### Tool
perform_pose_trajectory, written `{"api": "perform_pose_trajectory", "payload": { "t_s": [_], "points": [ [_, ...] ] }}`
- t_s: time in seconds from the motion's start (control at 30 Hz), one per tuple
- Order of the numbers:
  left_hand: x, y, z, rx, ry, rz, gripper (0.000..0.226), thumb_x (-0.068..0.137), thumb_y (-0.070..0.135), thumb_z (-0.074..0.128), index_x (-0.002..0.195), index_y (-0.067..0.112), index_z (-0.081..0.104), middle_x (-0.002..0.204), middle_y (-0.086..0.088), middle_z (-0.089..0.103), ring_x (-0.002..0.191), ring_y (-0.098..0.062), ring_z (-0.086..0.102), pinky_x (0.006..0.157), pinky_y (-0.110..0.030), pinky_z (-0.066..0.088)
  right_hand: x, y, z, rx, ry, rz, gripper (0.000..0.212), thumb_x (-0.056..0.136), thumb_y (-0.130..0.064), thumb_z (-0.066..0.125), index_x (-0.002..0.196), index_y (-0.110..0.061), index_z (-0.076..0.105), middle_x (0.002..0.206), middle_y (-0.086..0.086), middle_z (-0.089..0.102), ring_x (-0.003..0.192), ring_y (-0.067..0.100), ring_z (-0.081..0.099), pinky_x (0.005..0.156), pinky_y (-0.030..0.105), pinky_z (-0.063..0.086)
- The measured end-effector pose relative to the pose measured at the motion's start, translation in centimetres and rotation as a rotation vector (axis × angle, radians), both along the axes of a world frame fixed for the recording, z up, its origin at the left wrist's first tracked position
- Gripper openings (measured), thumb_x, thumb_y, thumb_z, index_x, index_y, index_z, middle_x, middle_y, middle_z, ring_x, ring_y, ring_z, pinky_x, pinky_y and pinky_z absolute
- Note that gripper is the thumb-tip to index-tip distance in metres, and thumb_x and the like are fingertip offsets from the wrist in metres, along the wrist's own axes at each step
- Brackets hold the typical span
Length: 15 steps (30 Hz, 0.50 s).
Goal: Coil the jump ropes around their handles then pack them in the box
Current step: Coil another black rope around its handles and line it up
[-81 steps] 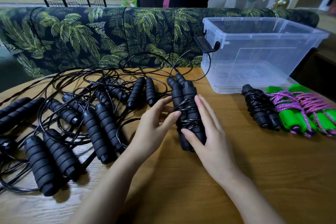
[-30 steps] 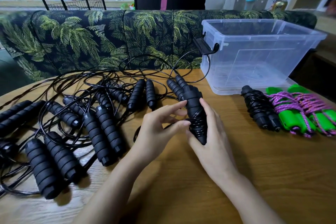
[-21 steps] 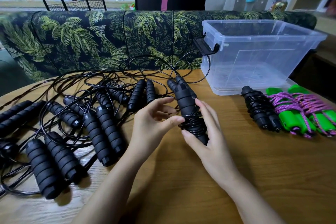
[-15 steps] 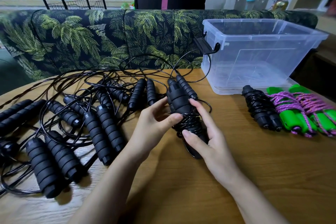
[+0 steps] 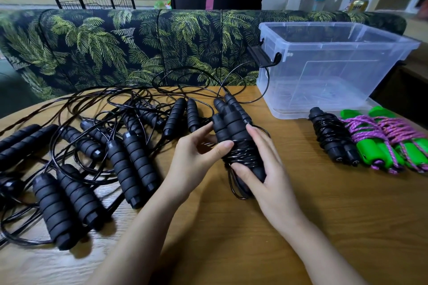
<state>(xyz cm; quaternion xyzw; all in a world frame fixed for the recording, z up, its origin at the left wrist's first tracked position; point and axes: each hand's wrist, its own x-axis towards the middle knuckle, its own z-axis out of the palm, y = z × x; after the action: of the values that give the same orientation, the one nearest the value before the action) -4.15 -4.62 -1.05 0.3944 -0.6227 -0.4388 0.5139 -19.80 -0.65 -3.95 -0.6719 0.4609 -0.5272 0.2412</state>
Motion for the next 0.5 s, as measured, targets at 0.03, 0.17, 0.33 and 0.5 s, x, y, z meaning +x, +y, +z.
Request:
{"api": "perform_pose_trajectory", "payload": {
  "t_s": [0.03, 0.17, 0.33, 0.5],
  "points": [
    [0.04, 0.05, 0.23, 0.006, 0.006, -0.017, 0.031, 0.078, 0.03, 0.074, 0.108, 0.036, 0.065, 0.084, 0.007, 0.073, 0.079, -0.002, 0.065, 0.077, -0.019, 0.053, -0.22, -0.09, 0.09, 0.03, -0.048, 0.009, 0.064, 0.088, -0.028, 0.063, 0.148, -0.026, 0.039, 0.152, -0.014, 0.039, 0.141, 0.002, 0.035, 0.114, 0.021, 0.031],
    [-0.12, 0.24, 0.23, 0.022, 0.037, 0.021, 0.039, 0.074, 0.03, 0.074, 0.111, 0.033, 0.062, 0.08, 0.004, 0.072, 0.076, -0.004, 0.067, 0.074, -0.019, 0.053, -0.47, -0.15, 0.04, 0.046, -0.017, 0.003, 0.062, 0.092, -0.033, 0.059, 0.15, -0.029, 0.036, 0.151, -0.017, 0.038, 0.141, 0.002, 0.034, 0.114, 0.022, 0.031],
    [0.13, 0.22, 0.4, 0.064, 0.102, 0.044, 0.042, 0.073, 0.022, 0.077, 0.111, 0.029, 0.061, 0.076, 0.006, 0.072, 0.074, -0.006, 0.068, 0.073, -0.015, 0.05, -0.08, -0.09, -0.06, -0.001, -0.007, -0.007, 0.054, 0.096, -0.028, 0.054, 0.147, -0.028, 0.037, 0.152, -0.013, 0.037, 0.14, -0.003, 0.032, 0.11, 0.011, 0.028],
    [0.29, 0.24, 0.62, 0.108, 0.176, -0.026, 0.046, 0.08, 0.011, 0.073, 0.122, 0.019, 0.058, 0.085, -0.002, 0.075, 0.075, -0.012, 0.07, 0.075, -0.02, 0.055, -0.69, -0.42, -0.24, 0.065, -0.105, 0.003, 0.052, 0.097, -0.03, 0.049, 0.148, -0.029, 0.038, 0.151, -0.014, 0.041, 0.14, 0.004, 0.036, 0.115, 0.03, 0.033]
  ]
}}
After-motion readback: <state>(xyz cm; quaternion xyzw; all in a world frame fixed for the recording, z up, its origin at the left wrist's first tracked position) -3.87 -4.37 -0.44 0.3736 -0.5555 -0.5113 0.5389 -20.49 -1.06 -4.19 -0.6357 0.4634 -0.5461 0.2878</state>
